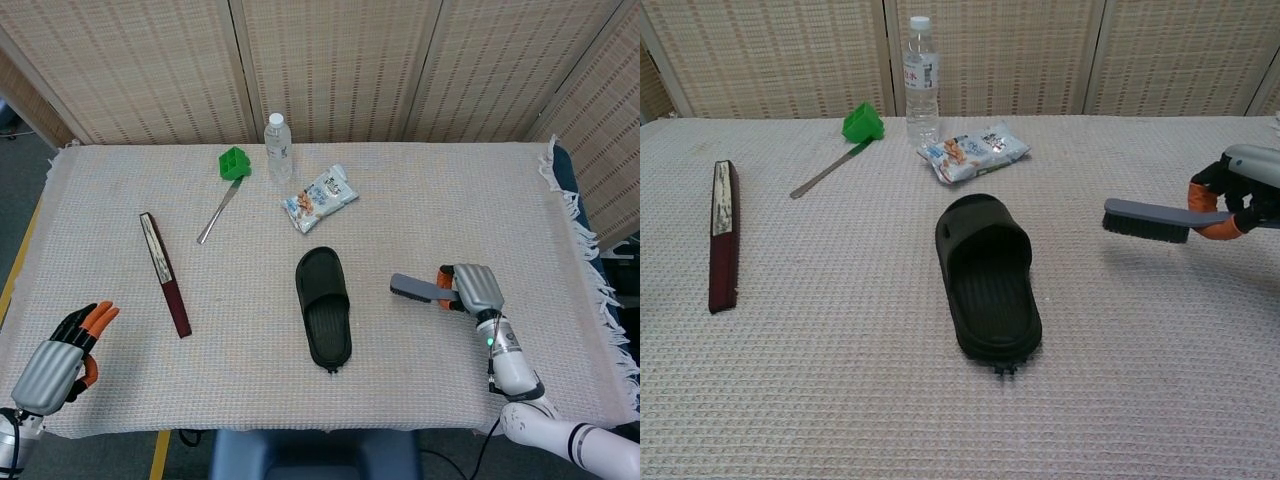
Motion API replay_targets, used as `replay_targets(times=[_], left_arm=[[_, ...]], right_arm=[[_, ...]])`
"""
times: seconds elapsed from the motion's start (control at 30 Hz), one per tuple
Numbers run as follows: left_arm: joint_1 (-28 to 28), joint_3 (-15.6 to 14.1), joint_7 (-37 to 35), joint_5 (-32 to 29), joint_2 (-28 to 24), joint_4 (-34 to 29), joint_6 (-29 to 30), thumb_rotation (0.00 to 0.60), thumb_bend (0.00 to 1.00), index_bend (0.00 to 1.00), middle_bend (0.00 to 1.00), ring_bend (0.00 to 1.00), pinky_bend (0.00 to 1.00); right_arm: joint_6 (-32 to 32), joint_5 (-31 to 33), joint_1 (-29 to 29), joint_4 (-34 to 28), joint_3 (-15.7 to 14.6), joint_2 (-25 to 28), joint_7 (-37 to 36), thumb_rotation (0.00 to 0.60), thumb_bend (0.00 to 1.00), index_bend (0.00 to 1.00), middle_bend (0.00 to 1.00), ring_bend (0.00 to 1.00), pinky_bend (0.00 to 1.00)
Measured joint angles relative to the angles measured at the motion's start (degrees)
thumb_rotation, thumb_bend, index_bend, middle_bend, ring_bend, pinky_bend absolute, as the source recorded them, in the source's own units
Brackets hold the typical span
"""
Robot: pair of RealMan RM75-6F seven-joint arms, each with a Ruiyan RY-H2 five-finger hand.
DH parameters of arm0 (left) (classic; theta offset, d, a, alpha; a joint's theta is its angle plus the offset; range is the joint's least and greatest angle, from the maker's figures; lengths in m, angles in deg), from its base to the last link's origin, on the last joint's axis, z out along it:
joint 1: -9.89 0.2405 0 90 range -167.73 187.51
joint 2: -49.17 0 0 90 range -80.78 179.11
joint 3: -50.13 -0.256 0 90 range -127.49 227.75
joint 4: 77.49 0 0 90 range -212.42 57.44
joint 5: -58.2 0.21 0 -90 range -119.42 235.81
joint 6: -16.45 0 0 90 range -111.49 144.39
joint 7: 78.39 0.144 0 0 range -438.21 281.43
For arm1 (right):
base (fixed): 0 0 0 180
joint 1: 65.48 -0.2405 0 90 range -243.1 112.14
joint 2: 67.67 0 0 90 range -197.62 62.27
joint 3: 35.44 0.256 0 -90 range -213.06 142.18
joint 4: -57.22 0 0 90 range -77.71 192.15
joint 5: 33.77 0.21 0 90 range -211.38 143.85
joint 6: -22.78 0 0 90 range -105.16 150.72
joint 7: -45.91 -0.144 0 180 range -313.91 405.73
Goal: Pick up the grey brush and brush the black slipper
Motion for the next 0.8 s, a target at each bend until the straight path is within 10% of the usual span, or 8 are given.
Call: replay_targets(times=[0.8], left_arm=[[0.1,-0.4,-3.8,0.9,-1.0,0.6,1.1,0.600,1.00,0.00,0.00,0.00,0.11]], right_arm=[[-2.1,16.0,-17.9,1.5,4.2,-14.6,21.6,0.600,0.84,0.75,0.65,0.73,0.97]])
